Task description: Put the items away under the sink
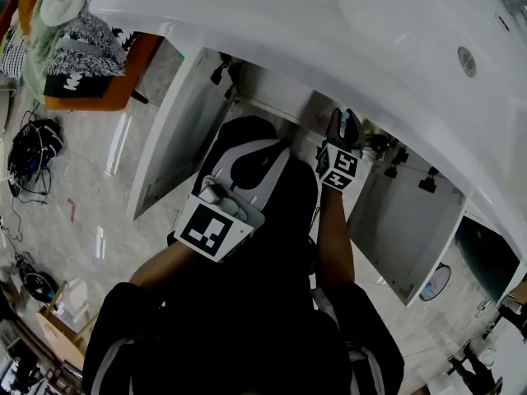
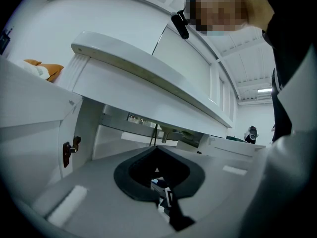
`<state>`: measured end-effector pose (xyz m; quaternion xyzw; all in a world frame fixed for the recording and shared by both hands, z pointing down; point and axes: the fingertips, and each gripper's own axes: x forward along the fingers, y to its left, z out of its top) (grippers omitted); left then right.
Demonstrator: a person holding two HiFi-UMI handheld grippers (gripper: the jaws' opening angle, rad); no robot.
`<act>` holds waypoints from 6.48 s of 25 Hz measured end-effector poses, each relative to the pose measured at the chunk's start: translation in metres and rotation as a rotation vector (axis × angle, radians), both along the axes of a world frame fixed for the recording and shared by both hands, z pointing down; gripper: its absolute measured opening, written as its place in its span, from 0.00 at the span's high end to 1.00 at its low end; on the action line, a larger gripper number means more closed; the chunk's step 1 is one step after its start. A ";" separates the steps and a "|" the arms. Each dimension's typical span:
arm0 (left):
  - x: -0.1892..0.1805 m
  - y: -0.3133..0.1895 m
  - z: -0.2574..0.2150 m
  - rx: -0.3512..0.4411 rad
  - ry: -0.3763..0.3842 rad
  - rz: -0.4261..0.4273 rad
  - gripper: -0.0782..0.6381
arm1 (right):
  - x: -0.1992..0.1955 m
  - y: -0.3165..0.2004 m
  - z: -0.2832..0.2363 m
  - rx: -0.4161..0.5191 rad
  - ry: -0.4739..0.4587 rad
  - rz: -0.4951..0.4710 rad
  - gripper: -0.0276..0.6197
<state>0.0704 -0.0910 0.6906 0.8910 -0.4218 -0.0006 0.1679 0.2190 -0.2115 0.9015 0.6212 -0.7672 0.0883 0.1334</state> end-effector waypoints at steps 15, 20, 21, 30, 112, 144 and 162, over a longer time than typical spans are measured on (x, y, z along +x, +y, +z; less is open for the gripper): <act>-0.004 0.005 -0.008 0.019 0.020 -0.005 0.88 | 0.002 0.016 -0.013 0.019 0.028 0.014 0.76; -0.006 0.012 -0.012 0.029 0.029 -0.001 0.88 | 0.001 0.028 -0.026 0.038 0.010 0.023 0.76; -0.008 0.013 -0.014 0.044 0.033 -0.003 0.88 | 0.000 0.031 -0.030 0.042 0.004 0.024 0.76; -0.031 0.030 -0.035 0.139 0.082 -0.013 0.88 | -0.014 0.067 -0.057 0.017 -0.081 0.043 0.93; -0.025 0.256 -0.520 0.024 -0.023 -0.014 0.88 | -0.064 0.384 -0.628 -0.074 -0.186 -0.041 0.93; -0.084 0.168 -0.532 0.079 -0.013 -0.068 0.88 | -0.119 0.298 -0.638 -0.031 -0.135 -0.115 0.93; -0.178 0.055 -0.531 0.048 0.031 -0.070 0.88 | -0.198 0.173 -0.649 -0.013 -0.109 -0.073 0.93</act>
